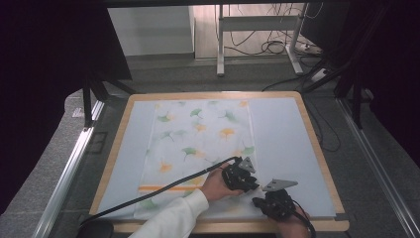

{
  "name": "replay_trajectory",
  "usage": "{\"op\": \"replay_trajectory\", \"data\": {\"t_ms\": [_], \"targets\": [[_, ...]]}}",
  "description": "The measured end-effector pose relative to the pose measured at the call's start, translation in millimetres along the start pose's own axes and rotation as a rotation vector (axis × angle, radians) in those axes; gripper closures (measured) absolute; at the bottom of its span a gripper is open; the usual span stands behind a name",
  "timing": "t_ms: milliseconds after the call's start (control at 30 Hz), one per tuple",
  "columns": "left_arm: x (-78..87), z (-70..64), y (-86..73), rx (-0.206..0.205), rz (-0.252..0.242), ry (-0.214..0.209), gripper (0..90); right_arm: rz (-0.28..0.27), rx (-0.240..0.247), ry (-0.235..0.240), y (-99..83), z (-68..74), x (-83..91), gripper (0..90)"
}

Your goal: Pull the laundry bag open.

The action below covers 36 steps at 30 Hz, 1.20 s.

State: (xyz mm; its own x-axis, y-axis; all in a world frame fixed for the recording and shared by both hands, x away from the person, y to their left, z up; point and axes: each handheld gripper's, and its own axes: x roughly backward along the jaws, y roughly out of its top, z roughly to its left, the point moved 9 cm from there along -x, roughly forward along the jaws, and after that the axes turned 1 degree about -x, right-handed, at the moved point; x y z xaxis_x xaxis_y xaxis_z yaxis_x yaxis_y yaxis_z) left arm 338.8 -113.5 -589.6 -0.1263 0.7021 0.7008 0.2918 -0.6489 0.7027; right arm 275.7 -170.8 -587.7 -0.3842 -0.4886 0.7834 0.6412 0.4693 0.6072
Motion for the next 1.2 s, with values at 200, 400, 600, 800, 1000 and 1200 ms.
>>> {"op": "replay_trajectory", "data": {"t_ms": [200, 400, 600, 800, 1000, 1200], "targets": [[-2.4, 0.4, 1.0, 0.030, -0.005, -0.005, 74.0, 0.002, 0.002, 0.001, 0.4, -0.4, -0.2, 89.0], [-2.6, 0.8, 1.8, 0.040, -0.014, -0.004, 78.2, 0.003, 0.003, 0.001, 0.4, -0.4, -0.3, 89.0], [-1.5, -0.3, 2.6, 0.029, -0.016, 0.008, 83.8, 0.003, 0.004, 0.002, 0.6, -0.6, -0.2, 89.0], [-1.7, -1.4, 3.0, 0.029, -0.020, 0.017, 84.6, 0.001, 0.004, -0.004, 1.1, -1.9, -0.1, 89.0], [-1.4, -1.6, 2.8, 0.021, -0.020, 0.023, 84.8, -0.015, -0.015, -0.047, 5.3, -13.4, 1.0, 89.0], [-0.9, -2.2, 1.9, 0.013, -0.016, 0.027, 84.9, -0.023, -0.082, -0.060, 7.6, -24.4, -0.8, 89.2]]}}
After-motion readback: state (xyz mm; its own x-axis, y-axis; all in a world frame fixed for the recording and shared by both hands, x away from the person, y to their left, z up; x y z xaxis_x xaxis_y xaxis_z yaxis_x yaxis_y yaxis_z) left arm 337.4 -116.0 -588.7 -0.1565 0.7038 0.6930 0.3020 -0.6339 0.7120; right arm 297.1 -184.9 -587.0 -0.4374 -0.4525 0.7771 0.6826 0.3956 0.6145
